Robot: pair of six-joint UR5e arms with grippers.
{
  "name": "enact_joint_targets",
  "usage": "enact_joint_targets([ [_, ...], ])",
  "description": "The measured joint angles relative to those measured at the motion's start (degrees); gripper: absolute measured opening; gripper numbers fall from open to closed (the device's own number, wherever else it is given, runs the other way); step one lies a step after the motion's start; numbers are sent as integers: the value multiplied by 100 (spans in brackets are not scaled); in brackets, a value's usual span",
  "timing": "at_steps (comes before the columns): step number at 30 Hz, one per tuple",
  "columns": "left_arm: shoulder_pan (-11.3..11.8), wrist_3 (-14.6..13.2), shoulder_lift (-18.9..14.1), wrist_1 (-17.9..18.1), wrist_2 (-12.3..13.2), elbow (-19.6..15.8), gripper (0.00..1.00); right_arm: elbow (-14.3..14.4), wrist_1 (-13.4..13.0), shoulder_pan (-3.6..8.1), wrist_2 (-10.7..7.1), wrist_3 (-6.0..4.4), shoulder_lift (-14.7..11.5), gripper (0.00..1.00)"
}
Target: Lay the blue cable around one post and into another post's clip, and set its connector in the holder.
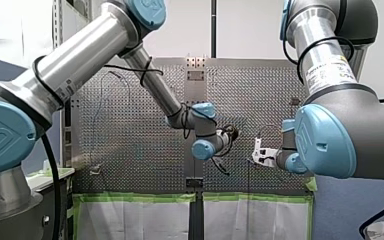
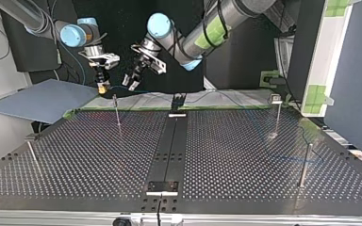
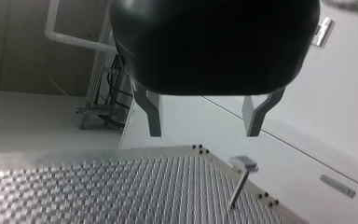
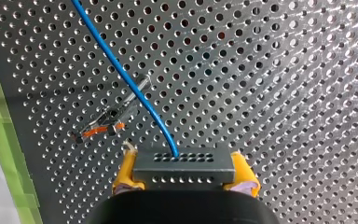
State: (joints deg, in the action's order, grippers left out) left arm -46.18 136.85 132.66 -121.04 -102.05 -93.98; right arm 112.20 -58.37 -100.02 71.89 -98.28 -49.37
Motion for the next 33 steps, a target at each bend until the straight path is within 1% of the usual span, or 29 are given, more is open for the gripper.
enact_joint_targets([
  [4, 175, -7, 210, 138, 26, 2, 85, 0, 1, 2, 30, -12, 0, 0],
  [10, 280, -16, 503, 24, -9, -4, 85, 0, -5, 13, 75, -36, 0, 0],
  [17, 217, -87, 863, -14, -2, -4, 85, 0, -10, 11, 105, -43, 0, 0],
  [19, 186, -101, 957, -16, 54, -2, 85, 0, -13, 8, 106, -44, 0, 0],
  [23, 144, -117, 1198, -17, 264, 5, 85, 0, -13, 5, 107, -44, 0, 0],
  [26, 137, -121, 1379, -24, 375, 37, 85, 0, -10, 5, 107, -44, 0, 0],
  [33, 139, -130, 1809, -242, 461, 274, 85, 0, -8, -3, 108, -44, 0, 0],
])
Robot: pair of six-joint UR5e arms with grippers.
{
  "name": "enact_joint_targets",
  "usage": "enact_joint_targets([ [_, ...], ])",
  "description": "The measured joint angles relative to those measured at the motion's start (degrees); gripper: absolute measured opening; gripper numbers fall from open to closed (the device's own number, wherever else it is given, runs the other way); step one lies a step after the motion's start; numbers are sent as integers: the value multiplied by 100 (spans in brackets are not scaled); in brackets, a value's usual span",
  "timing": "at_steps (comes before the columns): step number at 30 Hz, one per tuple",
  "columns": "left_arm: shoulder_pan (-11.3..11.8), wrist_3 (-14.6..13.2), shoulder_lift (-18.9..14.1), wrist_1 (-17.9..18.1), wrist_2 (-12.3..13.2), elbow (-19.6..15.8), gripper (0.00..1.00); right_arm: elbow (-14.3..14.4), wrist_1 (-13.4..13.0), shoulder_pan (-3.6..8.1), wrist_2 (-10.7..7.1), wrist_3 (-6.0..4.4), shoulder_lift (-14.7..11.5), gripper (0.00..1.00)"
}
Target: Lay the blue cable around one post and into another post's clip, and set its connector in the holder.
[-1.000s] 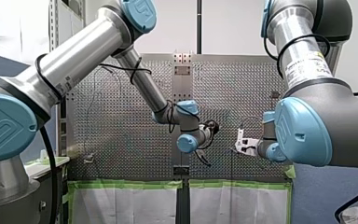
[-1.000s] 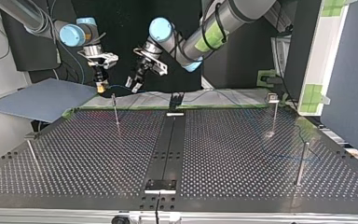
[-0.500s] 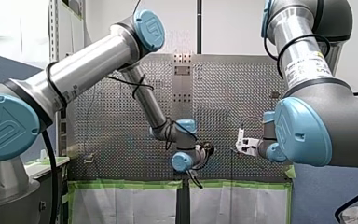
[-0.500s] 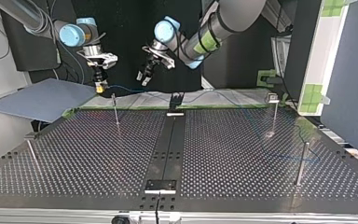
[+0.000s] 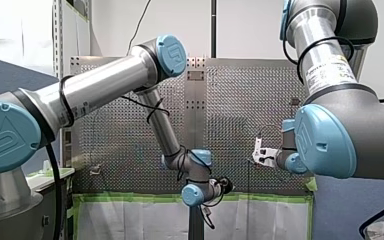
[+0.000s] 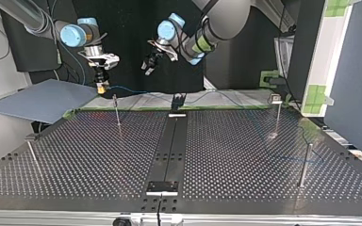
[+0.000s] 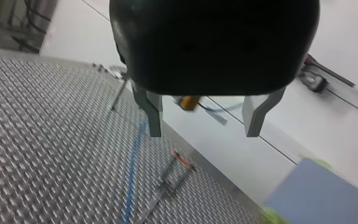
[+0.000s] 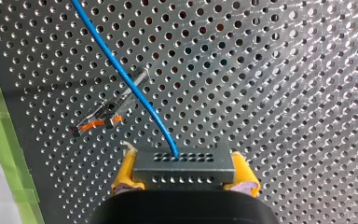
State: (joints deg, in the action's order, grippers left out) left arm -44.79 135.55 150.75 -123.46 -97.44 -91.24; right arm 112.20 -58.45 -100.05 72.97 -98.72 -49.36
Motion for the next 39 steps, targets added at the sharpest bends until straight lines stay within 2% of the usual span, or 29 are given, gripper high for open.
enact_joint_targets([
  [5, 56, 10, 321, -178, 7, 189, 85, 0, 0, -1, 1, 0, 0, 0],
  [9, 97, 14, 438, -266, 11, 307, 85, 0, 0, -1, 1, -2, 0, 0],
  [28, 68, -35, 446, -337, -76, 756, 85, 0, -1, -5, 1, -9, 0, 0],
  [39, 32, -81, 449, -409, -299, 1329, 85, 0, -6, -40, -3, -19, 0, 0],
])
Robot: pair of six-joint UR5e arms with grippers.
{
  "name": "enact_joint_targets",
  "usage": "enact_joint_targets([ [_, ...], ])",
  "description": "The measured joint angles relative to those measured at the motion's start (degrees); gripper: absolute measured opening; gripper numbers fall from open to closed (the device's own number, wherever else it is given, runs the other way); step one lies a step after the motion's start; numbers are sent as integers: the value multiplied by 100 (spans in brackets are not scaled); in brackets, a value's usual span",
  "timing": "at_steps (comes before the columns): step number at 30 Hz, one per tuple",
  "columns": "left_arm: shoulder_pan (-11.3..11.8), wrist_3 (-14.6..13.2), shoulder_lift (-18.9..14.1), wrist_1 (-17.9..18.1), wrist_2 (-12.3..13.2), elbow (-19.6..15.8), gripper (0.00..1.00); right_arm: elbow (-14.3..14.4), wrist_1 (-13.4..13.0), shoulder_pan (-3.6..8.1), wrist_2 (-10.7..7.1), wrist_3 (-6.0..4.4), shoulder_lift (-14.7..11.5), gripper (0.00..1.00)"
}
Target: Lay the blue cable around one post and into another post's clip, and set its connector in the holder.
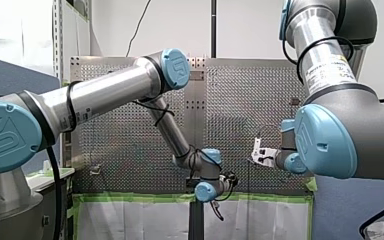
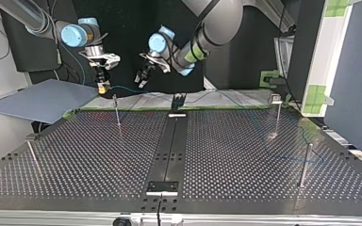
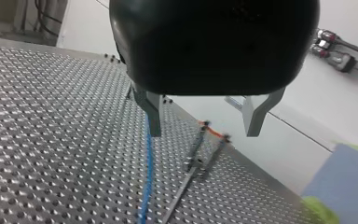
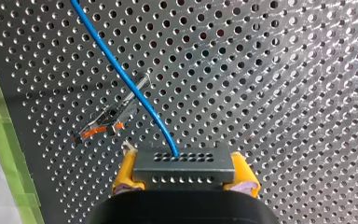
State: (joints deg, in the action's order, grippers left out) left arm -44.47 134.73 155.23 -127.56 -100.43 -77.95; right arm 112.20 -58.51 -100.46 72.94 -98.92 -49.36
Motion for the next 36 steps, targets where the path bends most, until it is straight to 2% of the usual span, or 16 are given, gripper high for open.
enact_joint_targets([
  [5, -6, -16, 5, -22, -151, 184, 85, 0, -5, -5, -8, -13, 0, 0],
  [12, -10, -33, 2, -24, -278, 219, 85, 0, 0, -13, -15, -20, 0, 0],
  [30, -29, -106, 15, -85, -309, 456, 82, 0, -2, -56, -33, -53, 0, 0],
  [31, -29, -134, 13, -85, -312, 456, 79, 0, -3, -57, -35, -55, 0, 0],
  [33, -29, -205, 13, -84, -318, 456, 79, 0, -1, -58, -39, -57, -1, 0],
  [34, -29, -227, 13, -80, -321, 457, 74, 0, 0, -58, -39, -58, -1, 0],
  [36, -29, -259, 16, -74, -332, 458, 71, 0, 3, -59, -45, -58, -1, 0],
])
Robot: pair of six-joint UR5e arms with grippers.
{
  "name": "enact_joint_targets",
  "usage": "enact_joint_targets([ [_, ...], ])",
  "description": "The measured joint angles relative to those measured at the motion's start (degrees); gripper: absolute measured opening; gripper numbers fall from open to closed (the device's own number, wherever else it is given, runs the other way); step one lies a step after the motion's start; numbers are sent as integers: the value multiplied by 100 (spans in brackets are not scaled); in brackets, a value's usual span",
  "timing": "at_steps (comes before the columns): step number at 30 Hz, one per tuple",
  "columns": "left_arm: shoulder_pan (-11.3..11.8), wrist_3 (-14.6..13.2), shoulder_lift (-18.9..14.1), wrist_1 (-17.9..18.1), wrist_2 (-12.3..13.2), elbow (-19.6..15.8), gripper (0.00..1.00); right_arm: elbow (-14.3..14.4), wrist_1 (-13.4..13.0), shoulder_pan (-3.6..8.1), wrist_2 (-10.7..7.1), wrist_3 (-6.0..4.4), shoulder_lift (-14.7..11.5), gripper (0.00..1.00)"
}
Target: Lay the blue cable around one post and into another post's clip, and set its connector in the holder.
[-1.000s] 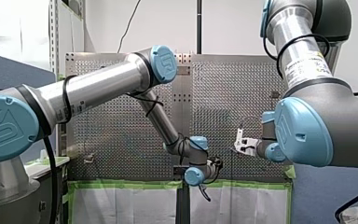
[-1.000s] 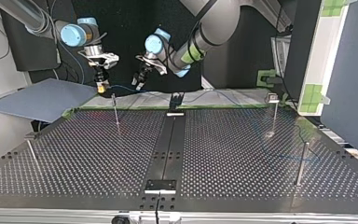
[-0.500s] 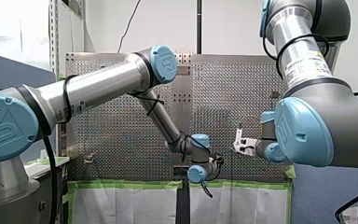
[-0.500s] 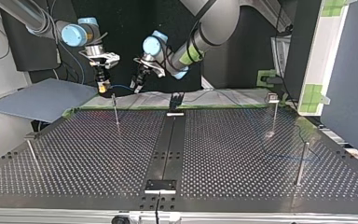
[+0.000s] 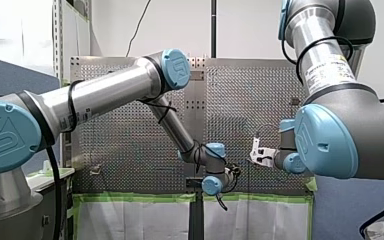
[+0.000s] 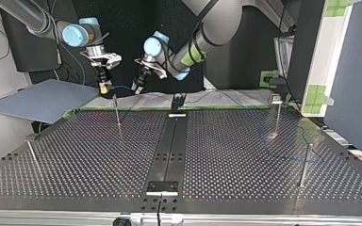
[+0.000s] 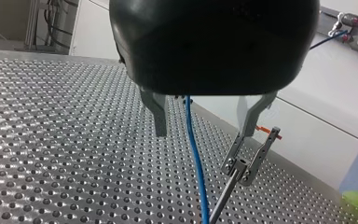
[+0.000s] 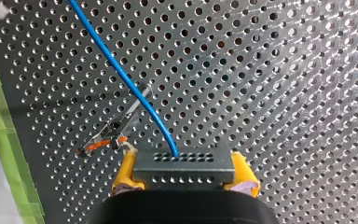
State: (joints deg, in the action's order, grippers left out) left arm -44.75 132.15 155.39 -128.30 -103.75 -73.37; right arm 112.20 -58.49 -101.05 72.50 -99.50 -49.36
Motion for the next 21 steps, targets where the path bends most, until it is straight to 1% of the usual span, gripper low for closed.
enact_joint_targets([
  [2, 4, -14, 1, 5, -9, 2, 62, 0, 0, -5, -14, 0, 0, 0],
  [3, 7, -17, 1, 7, -9, 2, 62, 0, 0, -7, -19, 0, 0, 0],
  [4, 10, -19, 1, 10, -8, 2, 59, 0, 1, -10, -23, 0, 0, 0],
  [10, 20, -22, 2, 26, 17, 45, 59, 0, 0, -31, -46, -1, 0, 0],
  [11, 21, -22, 2, 24, 24, 61, 56, 0, -2, -34, -51, -1, 0, 0],
  [12, 22, -22, 2, 21, 27, 71, 56, 0, -3, -37, -54, -1, 0, 0],
  [13, 23, -23, 2, 18, 30, 79, 54, 0, -4, -39, -56, -1, 0, 0],
  [14, 24, -23, 2, 14, 30, 88, 47, 0, -4, -40, -57, -1, 0, 0],
  [15, 24, -23, 2, 13, 29, 93, 47, 0, -5, -42, -58, -1, 0, 0],
  [16, 26, -23, 2, 12, 27, 97, 40, 0, -5, -42, -58, -1, 0, 0],
  [17, 29, -23, 2, 13, 24, 100, 26, 0, -5, -42, -59, -1, 0, 0],
  [18, 32, -23, 3, 13, 21, 101, 26, 0, -5, -42, -59, -1, 0, 0],
  [20, 37, -23, 5, 13, 15, 103, 12, 0, -6, -42, -59, -1, 0, 0],
  [21, 38, -23, 4, 12, 13, 104, 12, 1, -5, -43, -59, -1, 0, 0],
])
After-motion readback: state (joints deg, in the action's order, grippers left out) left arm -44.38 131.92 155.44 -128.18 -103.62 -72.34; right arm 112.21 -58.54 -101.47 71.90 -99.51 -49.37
